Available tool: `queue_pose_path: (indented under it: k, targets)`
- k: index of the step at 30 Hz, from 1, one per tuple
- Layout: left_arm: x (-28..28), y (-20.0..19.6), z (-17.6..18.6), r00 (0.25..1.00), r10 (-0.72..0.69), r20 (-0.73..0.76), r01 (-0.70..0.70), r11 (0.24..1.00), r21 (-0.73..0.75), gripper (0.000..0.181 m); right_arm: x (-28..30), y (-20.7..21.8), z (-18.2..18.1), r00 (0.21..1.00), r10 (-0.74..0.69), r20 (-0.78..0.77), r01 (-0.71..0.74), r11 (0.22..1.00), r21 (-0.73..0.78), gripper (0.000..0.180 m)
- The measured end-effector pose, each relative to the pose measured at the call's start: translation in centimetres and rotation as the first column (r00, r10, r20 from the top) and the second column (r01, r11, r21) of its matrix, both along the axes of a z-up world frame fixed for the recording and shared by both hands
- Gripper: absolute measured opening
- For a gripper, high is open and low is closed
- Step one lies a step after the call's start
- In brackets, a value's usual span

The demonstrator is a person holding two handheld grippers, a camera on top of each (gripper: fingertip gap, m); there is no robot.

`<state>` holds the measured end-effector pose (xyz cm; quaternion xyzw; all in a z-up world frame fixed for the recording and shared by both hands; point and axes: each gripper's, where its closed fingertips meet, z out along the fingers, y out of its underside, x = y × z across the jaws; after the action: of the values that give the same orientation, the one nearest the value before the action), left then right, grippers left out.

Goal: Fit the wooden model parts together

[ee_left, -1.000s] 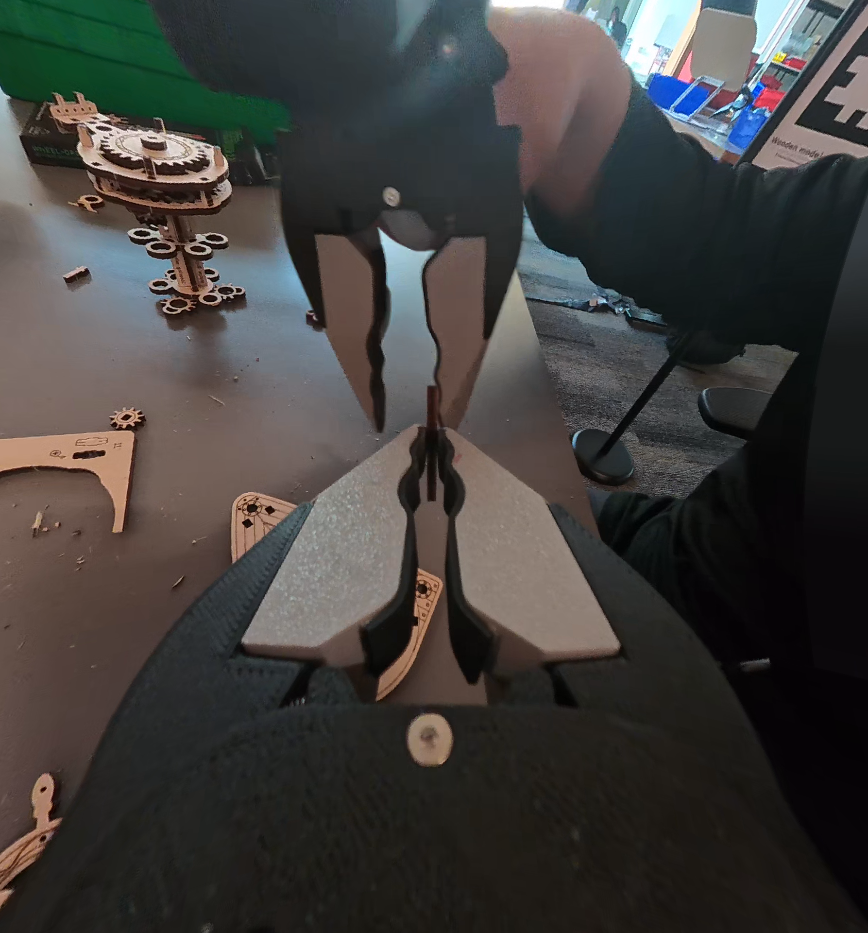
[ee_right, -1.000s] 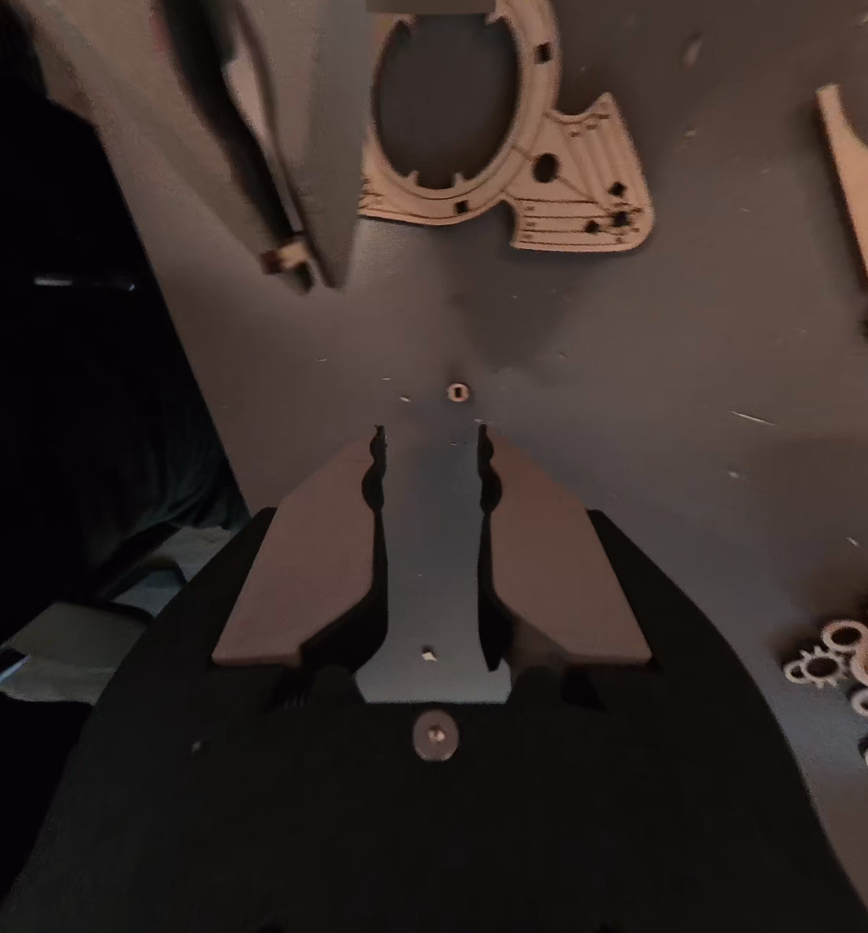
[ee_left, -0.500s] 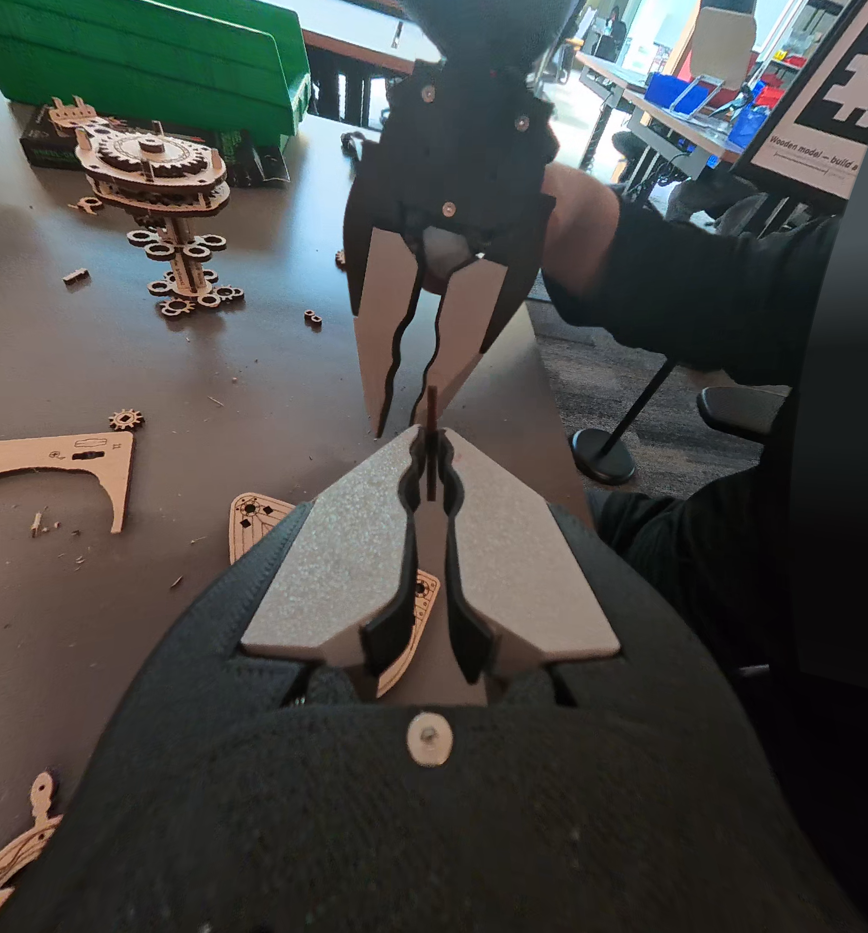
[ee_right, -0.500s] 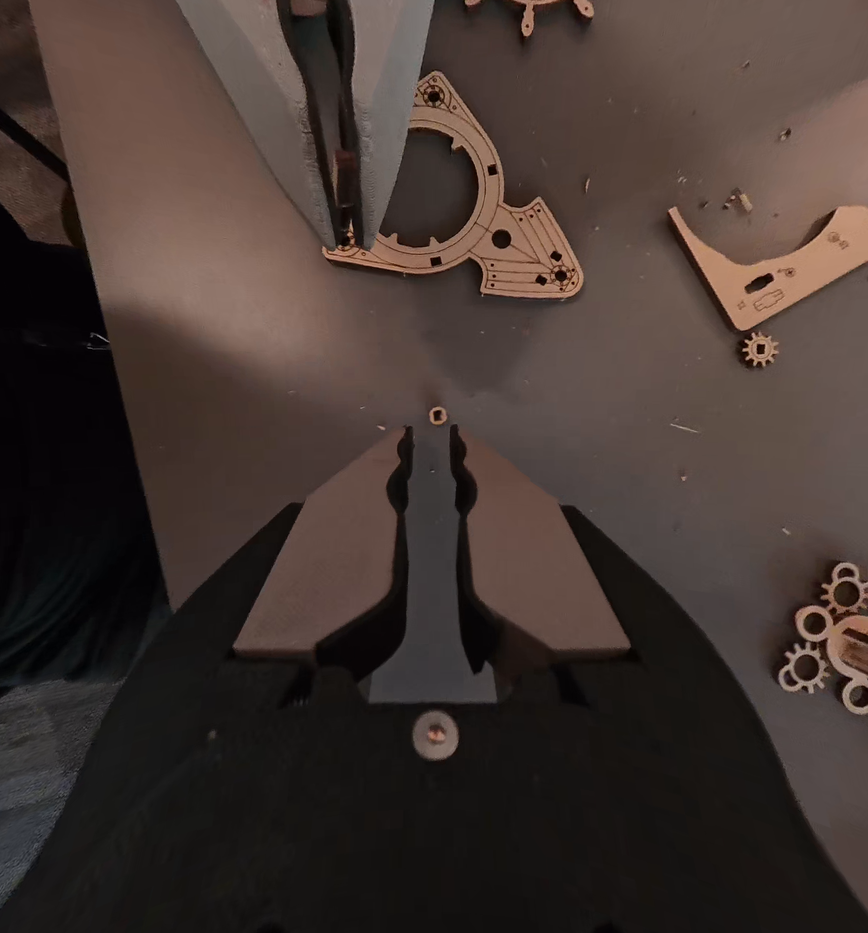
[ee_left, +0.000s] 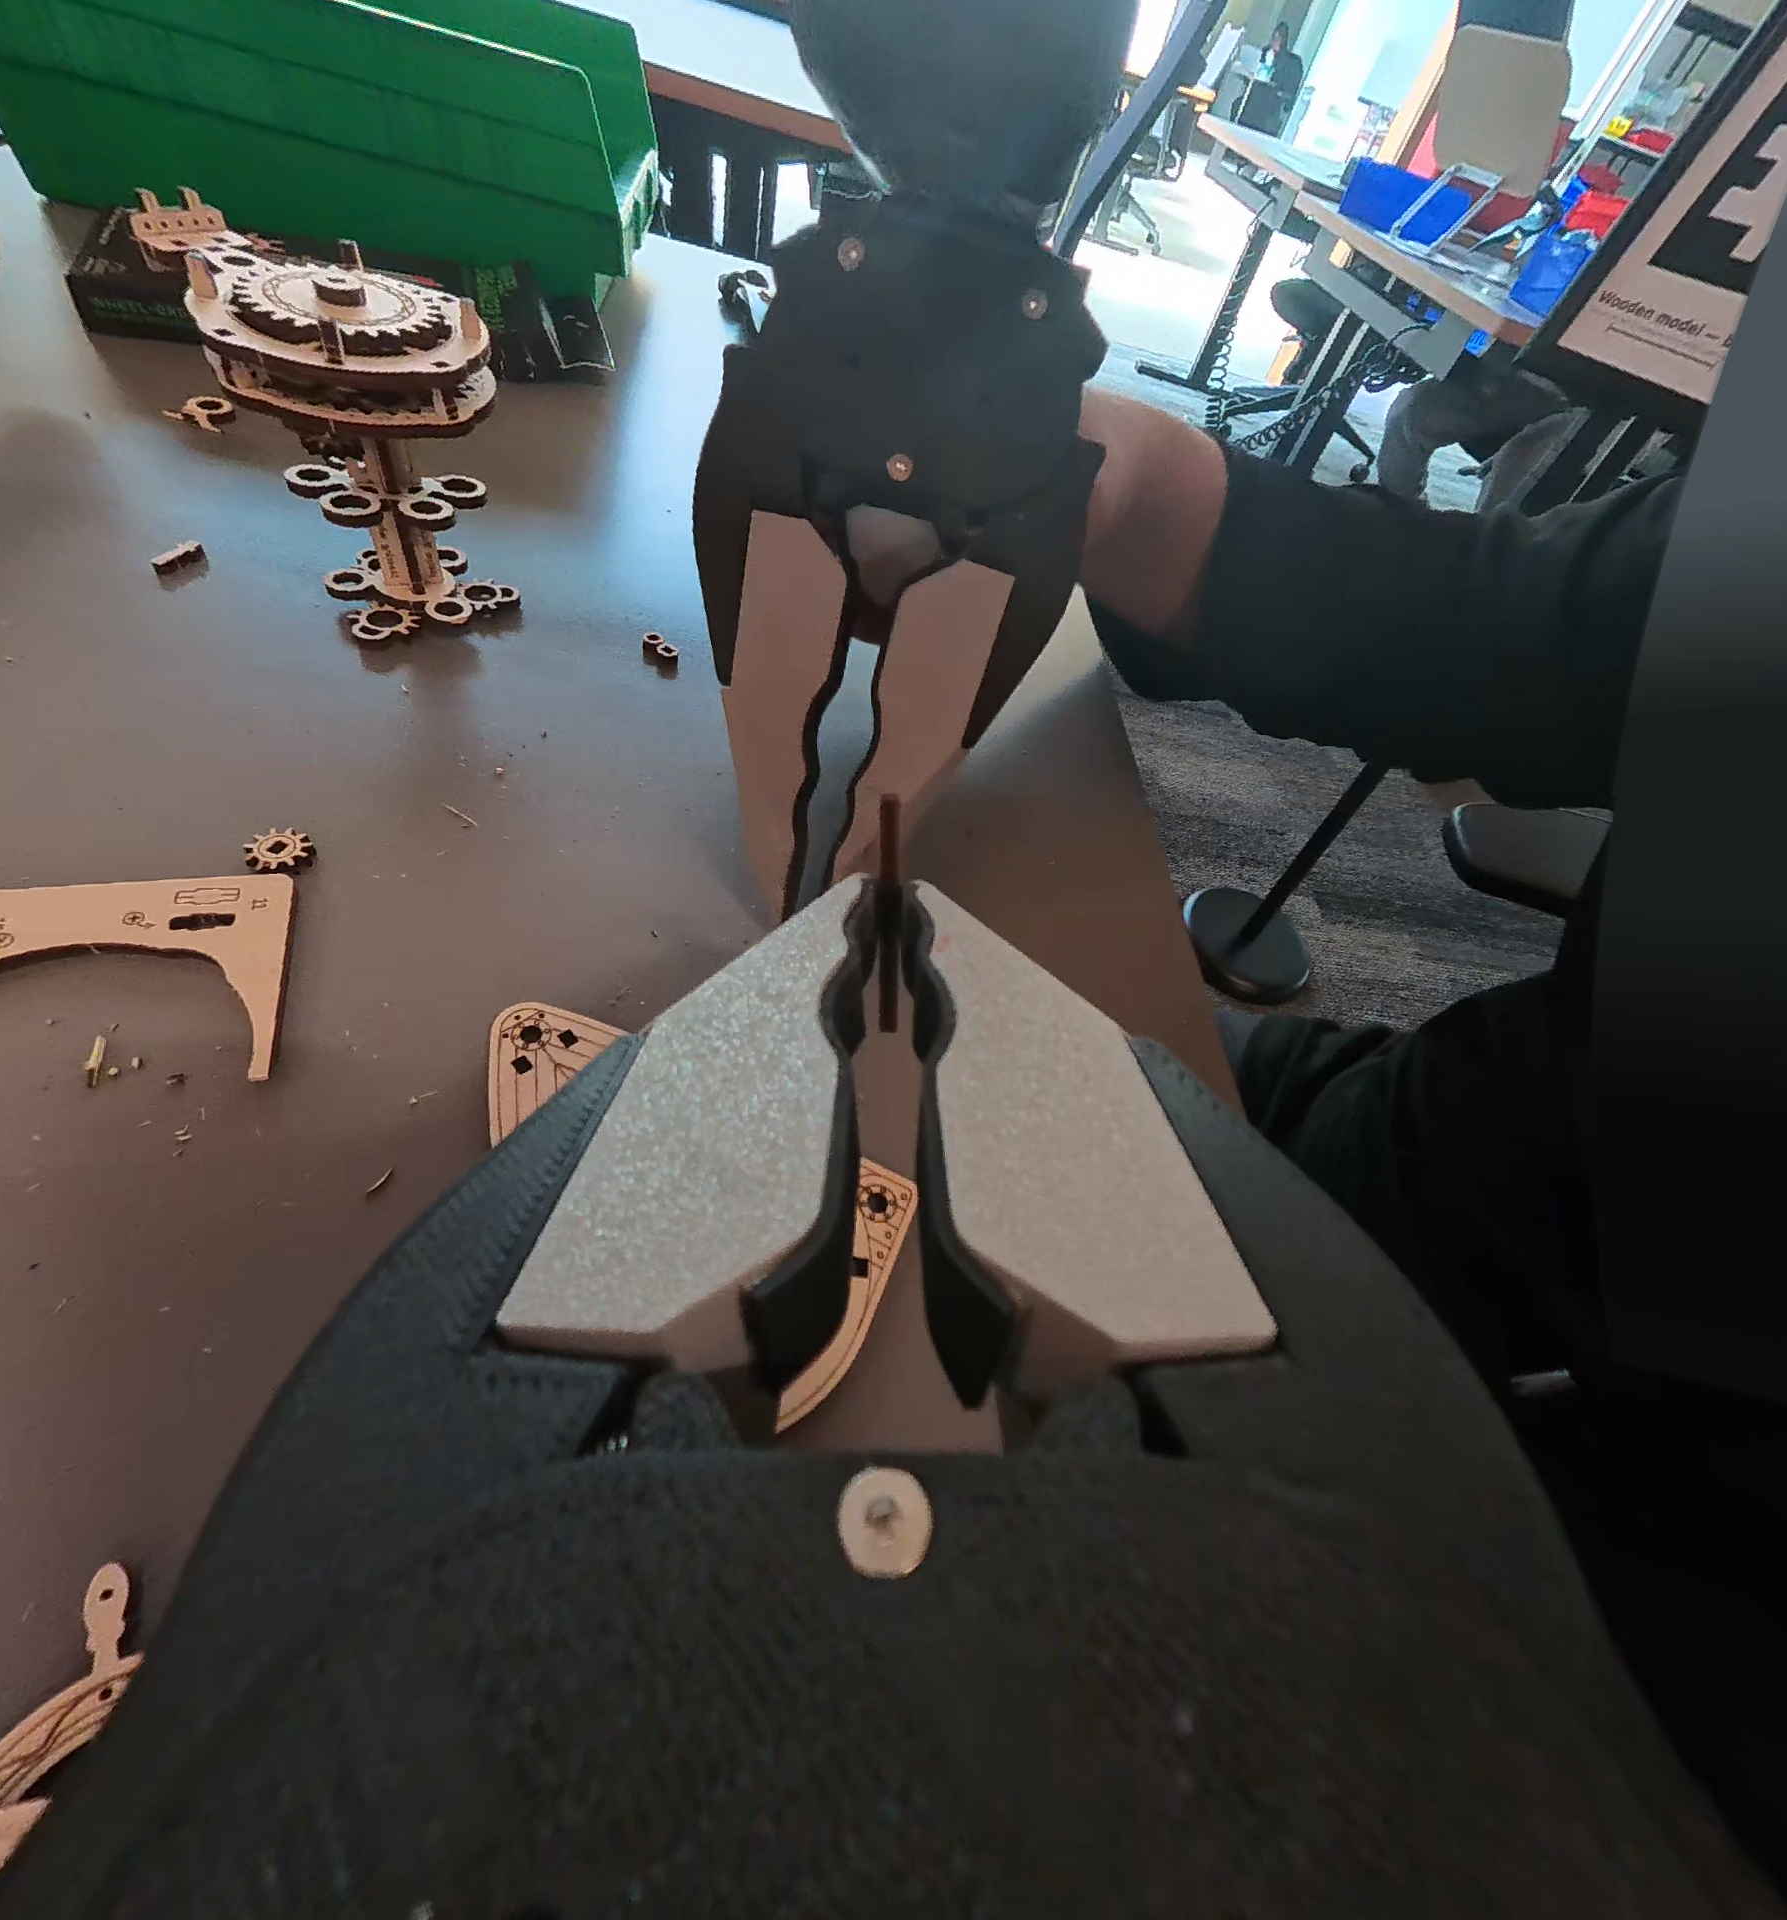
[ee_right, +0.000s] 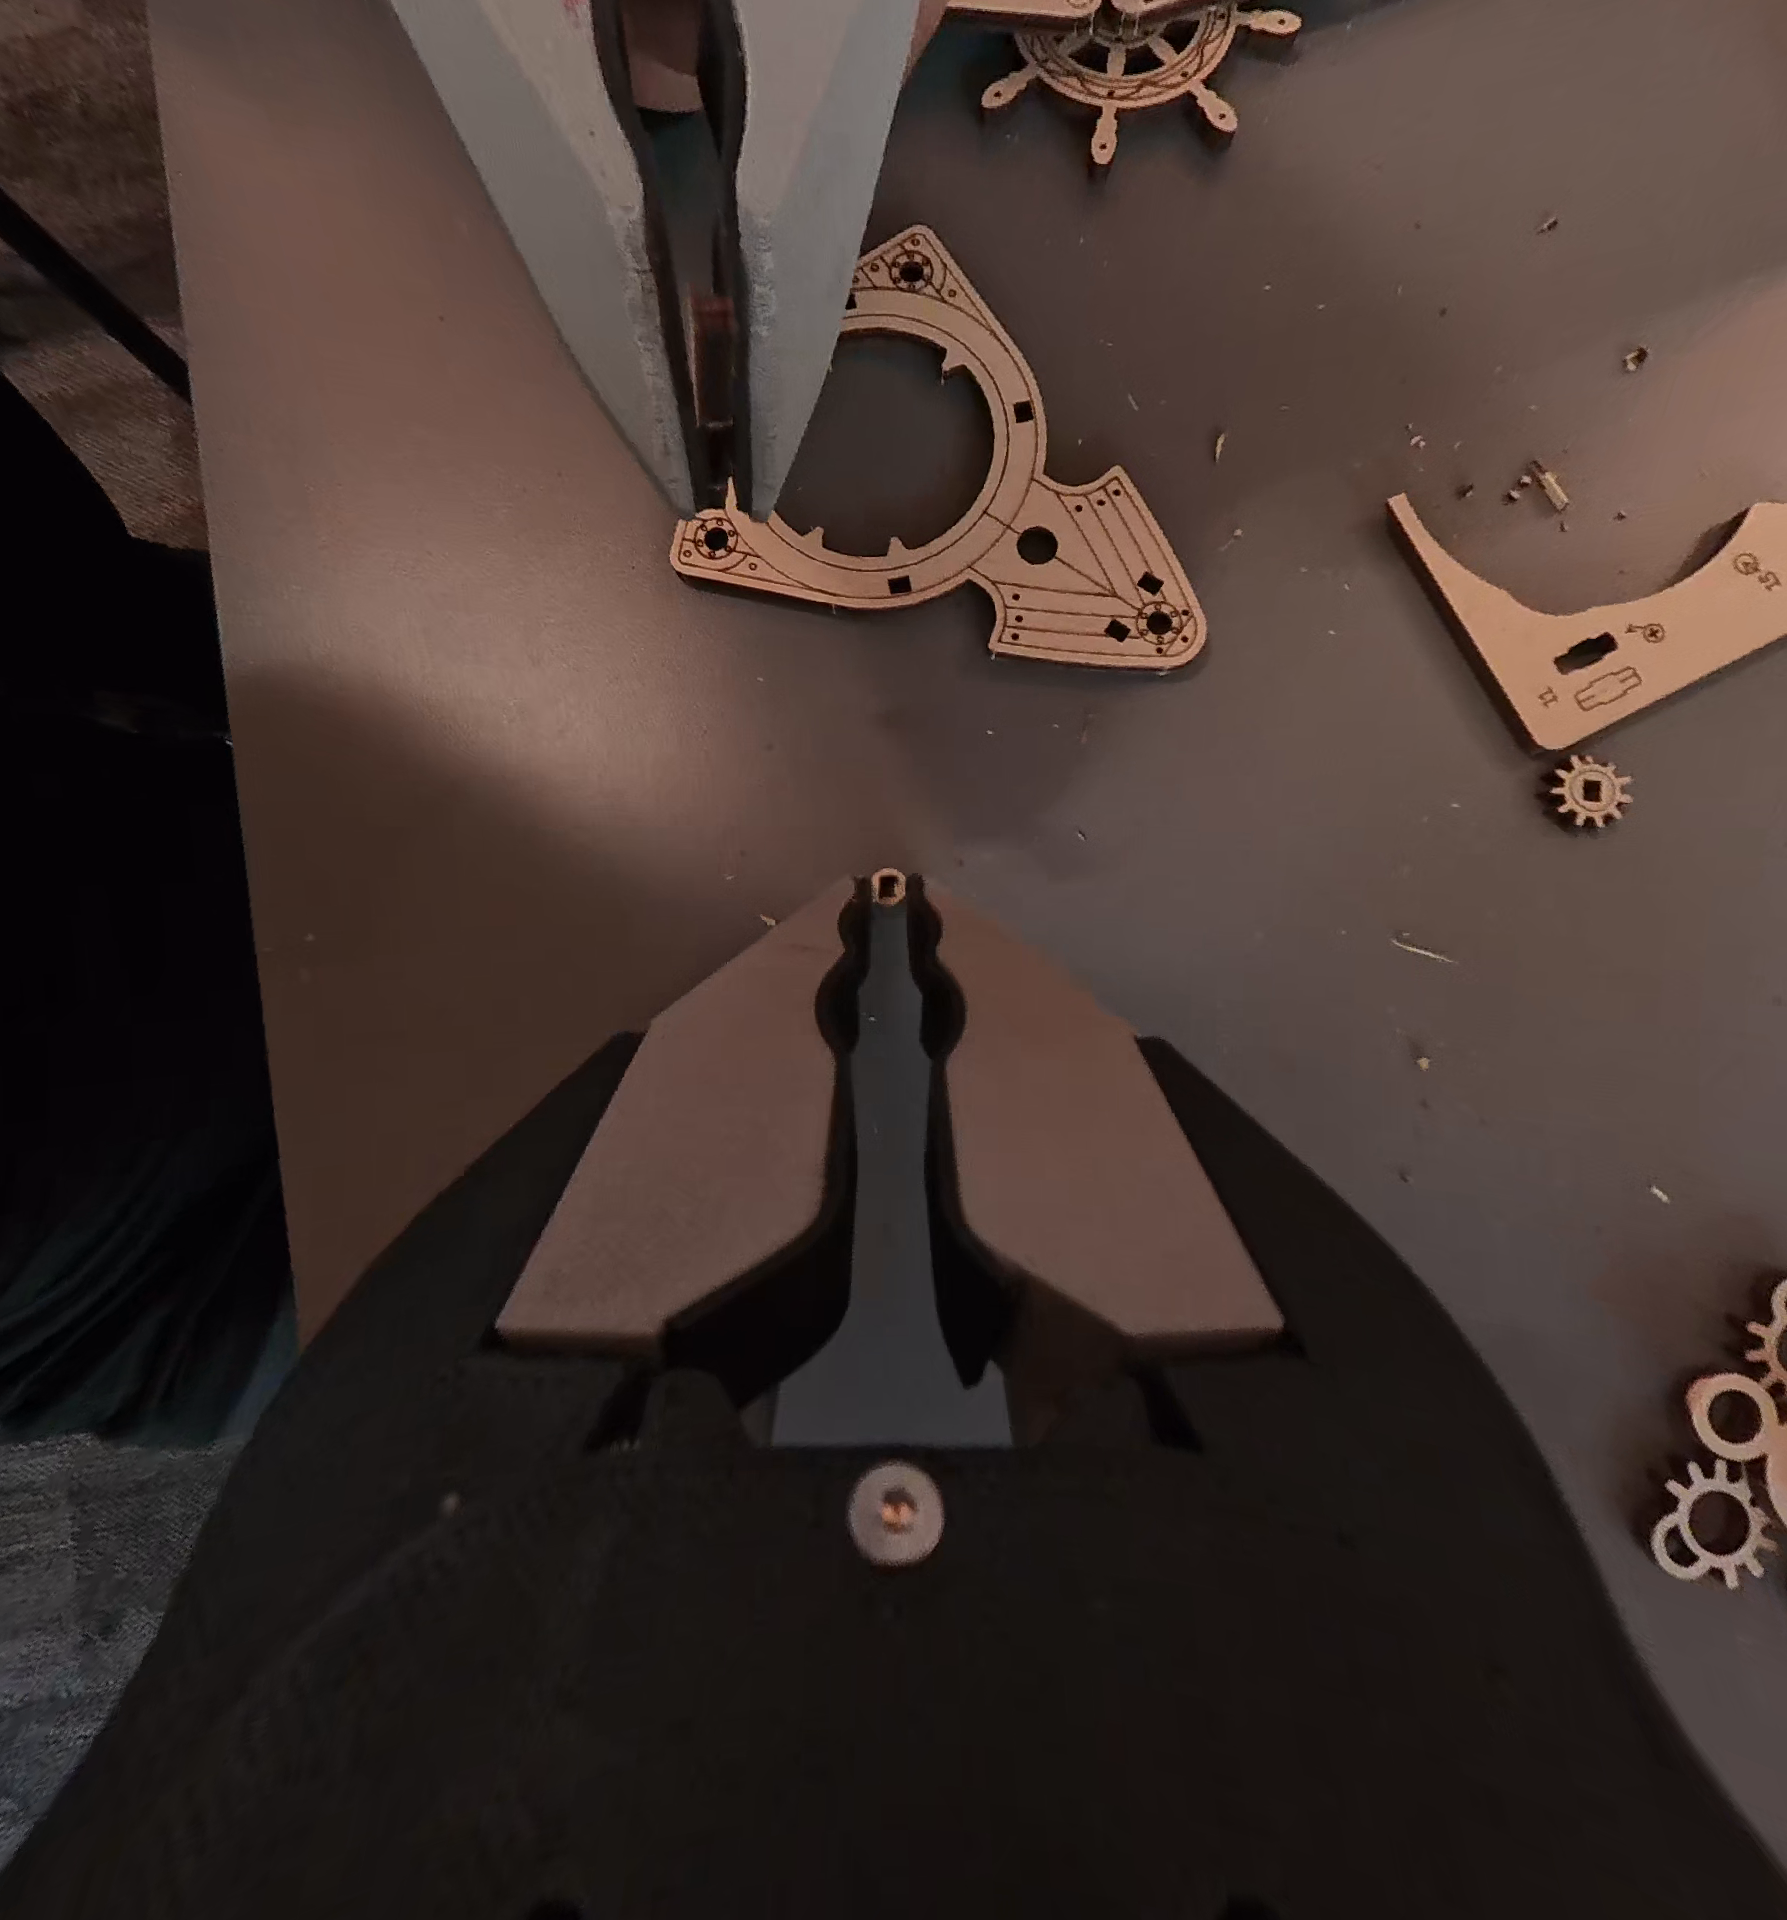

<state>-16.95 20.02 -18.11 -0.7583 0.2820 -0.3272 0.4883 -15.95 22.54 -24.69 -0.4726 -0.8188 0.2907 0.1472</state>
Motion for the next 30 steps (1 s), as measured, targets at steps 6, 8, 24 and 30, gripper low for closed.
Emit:
queue_pose_path:
  k: [6, 8, 24, 30]
  targets:
    - [-0.1, 0.1, -0.1, 1.0, 0.003, 0.001, -0.003, 1.0, -0.004, 0.001, -0.5, 0.5, 1.1, 0.998, -0.031, -0.046, 0.029, 0.999, -0.042, 0.003]
    - [-0.1, 0.1, 0.0, 1.0, 0.008, 0.002, -0.008, 1.0, 0.002, 0.001, -0.9, -0.1, 3.1, 0.993, -0.025, -0.113, 0.013, 0.994, -0.105, 0.003]
    - [-0.3, 0.2, 0.2, 0.999, 0.024, -0.027, -0.022, 0.999, 0.049, 0.001, -2.7, -3.1, 9.5, 0.967, 0.054, -0.248, -0.105, 0.975, -0.198, 0.002]
    - [-0.3, 0.2, 0.4, 0.998, 0.032, -0.055, -0.028, 0.996, 0.081, 0.001, -2.7, -3.3, 9.4, 0.968, 0.055, -0.247, -0.104, 0.977, -0.188, 0.002]
